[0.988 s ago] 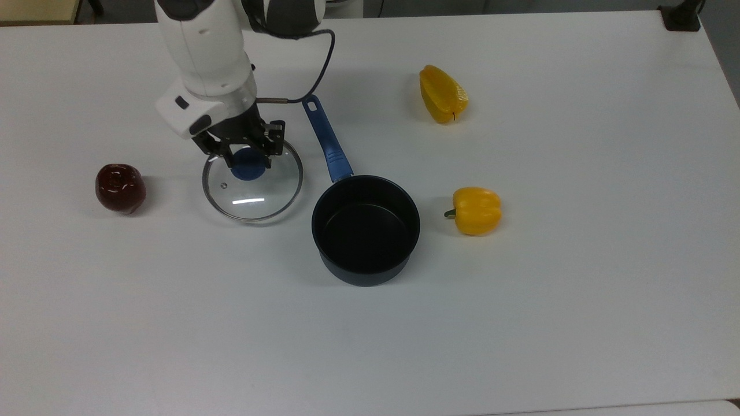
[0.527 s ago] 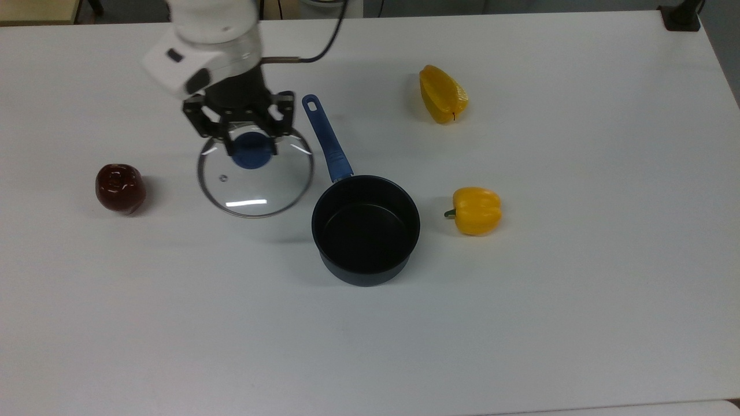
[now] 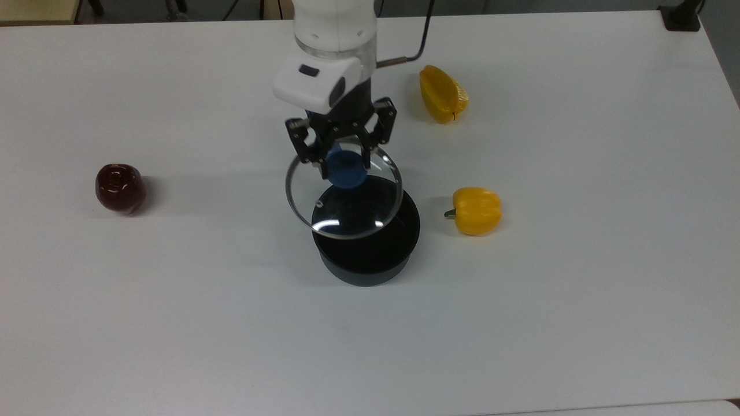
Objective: Close lid
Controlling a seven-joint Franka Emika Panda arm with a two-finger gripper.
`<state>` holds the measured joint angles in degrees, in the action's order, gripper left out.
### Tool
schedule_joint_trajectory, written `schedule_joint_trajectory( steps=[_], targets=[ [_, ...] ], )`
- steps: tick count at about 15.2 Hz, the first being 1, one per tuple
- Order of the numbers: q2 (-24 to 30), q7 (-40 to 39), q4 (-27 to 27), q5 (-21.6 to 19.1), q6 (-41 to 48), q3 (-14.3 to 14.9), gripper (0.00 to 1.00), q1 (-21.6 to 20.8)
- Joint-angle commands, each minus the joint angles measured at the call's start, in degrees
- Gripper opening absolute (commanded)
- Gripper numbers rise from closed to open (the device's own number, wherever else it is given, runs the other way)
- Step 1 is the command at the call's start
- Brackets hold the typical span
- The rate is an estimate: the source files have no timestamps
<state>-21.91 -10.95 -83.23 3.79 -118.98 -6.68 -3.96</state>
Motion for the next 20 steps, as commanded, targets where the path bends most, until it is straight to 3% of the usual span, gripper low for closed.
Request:
schedule_joint_trajectory(
  steps=[1, 20],
  targets=[
    [-3.4, -1.4, 1.1, 0.3, -5.1, 0.5, 0.4, -1.3],
    [-5.9, -1.1, -0.1, -0.5, -7.6, -0.5, 0.42, -1.4]
  ],
)
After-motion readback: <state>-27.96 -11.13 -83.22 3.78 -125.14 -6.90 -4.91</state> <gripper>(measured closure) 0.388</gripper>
